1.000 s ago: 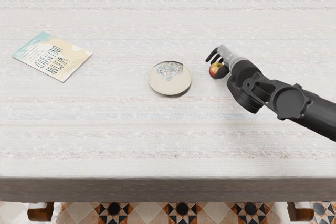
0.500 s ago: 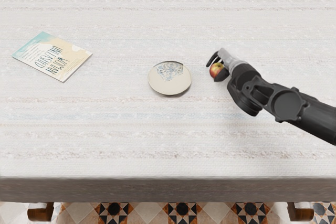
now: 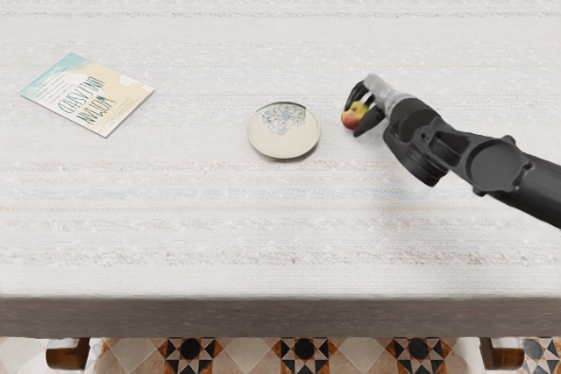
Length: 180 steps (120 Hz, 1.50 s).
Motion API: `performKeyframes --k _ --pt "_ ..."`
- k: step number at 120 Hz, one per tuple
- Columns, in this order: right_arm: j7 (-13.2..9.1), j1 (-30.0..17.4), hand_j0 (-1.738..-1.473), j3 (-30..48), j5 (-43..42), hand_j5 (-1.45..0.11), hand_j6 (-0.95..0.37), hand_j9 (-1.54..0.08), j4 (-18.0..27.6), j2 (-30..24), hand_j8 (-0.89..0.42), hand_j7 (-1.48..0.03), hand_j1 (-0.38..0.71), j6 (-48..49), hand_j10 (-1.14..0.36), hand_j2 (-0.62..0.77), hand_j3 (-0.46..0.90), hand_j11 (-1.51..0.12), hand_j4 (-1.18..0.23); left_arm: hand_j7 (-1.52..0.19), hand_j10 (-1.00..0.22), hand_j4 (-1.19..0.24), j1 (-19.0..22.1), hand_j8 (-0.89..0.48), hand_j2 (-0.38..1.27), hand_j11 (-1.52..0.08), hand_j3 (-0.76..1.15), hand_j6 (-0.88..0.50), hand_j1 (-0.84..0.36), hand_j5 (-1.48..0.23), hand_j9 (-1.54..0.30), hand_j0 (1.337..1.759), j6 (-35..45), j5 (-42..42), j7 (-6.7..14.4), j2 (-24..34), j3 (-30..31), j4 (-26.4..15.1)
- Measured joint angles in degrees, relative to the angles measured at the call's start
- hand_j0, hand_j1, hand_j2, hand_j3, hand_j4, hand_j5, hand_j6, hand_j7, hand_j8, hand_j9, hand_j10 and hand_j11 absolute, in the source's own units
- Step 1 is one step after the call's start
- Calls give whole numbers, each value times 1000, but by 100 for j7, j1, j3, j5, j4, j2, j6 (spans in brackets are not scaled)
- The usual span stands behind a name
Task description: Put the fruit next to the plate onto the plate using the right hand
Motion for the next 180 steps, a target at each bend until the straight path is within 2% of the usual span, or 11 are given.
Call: performKeyframes --k 29,52,78,105,118,138,147,156,180 --pt "9 201 -1658 369 646 -1217 -299 -1216 635 -383 -323 -1114 341 533 -789 322 1 -1237 -807 -318 -245 -245 0 -245 50 -318 -1 -245 55 -318 -318 1658 1 0 0 0 0 2" --pt "7 232 -1658 831 1088 -1237 -269 -1223 906 -456 -315 -1120 369 1147 -801 371 2 -1245 -804 -318 -245 -245 0 -245 50 -318 -1 -245 55 -318 -318 1658 -1 0 0 0 1 1" --pt "5 238 -1658 930 1192 -1256 -284 -1221 889 -120 -310 -1124 379 1332 -813 397 1 -1242 -802 -318 -245 -245 0 -245 50 -318 -1 -245 55 -318 -318 1658 -2 0 0 0 1 0" --pt "96 244 -1657 870 1134 -1254 -282 -1208 471 290 -312 -1125 382 1349 -822 396 1 -1226 -804 -318 -245 -245 0 -245 50 -318 -1 -245 55 -318 -318 1658 -2 -1 0 0 1 0" --pt "118 240 -1658 866 1112 -1113 -353 -1087 349 335 -392 -1021 351 1332 -750 379 0 -1101 -741 -318 -245 -245 0 -245 49 -318 0 -245 55 -318 -318 1658 -1 -1 1 0 1 1" --pt "158 238 -1658 864 1094 -885 -403 -876 207 354 -459 -841 298 1318 -628 181 0 -883 -710 -318 -245 -245 0 -245 49 -318 0 -245 55 -318 -318 1658 -2 -1 1 0 2 0" --pt "164 238 -1658 873 1093 -800 -404 -794 171 356 -457 -770 273 1312 -579 97 0 -799 -692 -318 -245 -245 3 -245 49 -318 0 -245 55 -318 -318 1658 -1 -1 1 0 2 3" --pt "167 238 -1658 885 1093 -723 -406 -718 152 358 -447 -702 237 1295 -531 41 0 -722 -612 -318 -245 -245 0 -245 49 -318 0 -245 55 -318 -318 1658 -2 -1 1 0 2 3" --pt "165 238 -1658 909 1121 -591 -399 -590 113 345 -410 -583 166 1270 -445 -33 0 -591 -476 -318 -245 -245 0 -245 49 -318 0 -245 55 -318 -318 1658 0 -1 1 0 2 1"
